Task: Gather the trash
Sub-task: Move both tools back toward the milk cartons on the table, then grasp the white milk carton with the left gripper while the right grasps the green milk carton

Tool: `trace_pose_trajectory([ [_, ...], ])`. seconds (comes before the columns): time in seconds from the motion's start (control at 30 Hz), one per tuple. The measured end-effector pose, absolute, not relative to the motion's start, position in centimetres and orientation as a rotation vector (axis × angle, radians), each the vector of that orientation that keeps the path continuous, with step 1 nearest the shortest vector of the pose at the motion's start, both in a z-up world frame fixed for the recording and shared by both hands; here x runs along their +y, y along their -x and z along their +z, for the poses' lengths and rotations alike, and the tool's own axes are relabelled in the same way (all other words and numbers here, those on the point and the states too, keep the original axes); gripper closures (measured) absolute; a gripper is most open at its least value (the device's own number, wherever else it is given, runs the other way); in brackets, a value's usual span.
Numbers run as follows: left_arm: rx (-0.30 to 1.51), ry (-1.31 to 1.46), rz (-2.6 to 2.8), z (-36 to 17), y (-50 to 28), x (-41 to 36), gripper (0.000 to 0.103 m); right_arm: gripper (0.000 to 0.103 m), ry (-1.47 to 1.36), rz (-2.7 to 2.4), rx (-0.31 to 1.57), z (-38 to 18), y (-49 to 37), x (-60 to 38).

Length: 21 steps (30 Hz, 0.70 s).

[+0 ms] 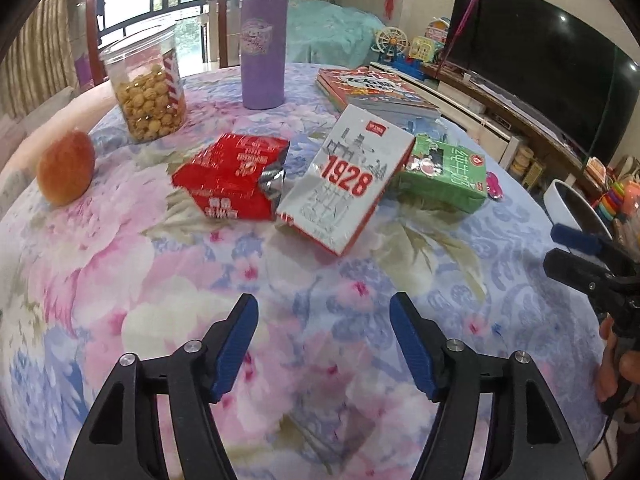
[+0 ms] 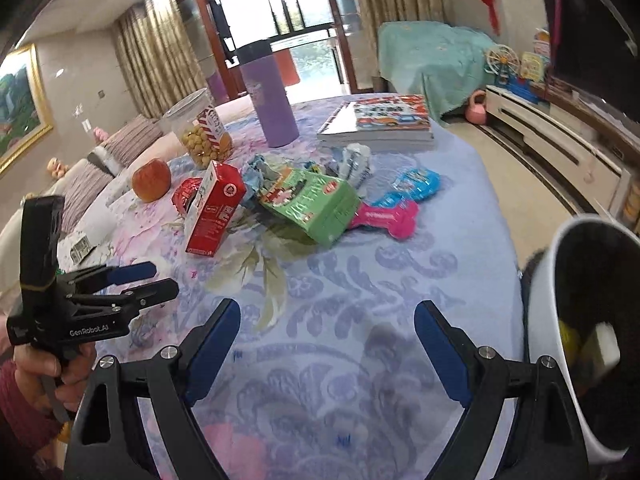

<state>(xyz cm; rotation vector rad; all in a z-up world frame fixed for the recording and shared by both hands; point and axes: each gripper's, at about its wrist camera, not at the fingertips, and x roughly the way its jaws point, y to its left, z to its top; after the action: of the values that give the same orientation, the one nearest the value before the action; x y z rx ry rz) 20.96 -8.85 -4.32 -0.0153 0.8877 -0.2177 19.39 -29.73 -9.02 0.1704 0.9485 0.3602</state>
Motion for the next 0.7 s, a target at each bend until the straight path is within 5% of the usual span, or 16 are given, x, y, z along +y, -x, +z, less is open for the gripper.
trace_pose_trajectory([
  [0.33,0.886,-0.061,-0.281,-5.3,-26.3,-8.2,0.027,0.013,-0.02,0.442,0.931,-9.7,-24.0,-27.7],
  [0.7,0.872,-0.136,-0.375,-6.7,-28.3,-9.0,0.032,0.015,0.111,0.515,0.916,-10.5,-27.4,-26.0],
])
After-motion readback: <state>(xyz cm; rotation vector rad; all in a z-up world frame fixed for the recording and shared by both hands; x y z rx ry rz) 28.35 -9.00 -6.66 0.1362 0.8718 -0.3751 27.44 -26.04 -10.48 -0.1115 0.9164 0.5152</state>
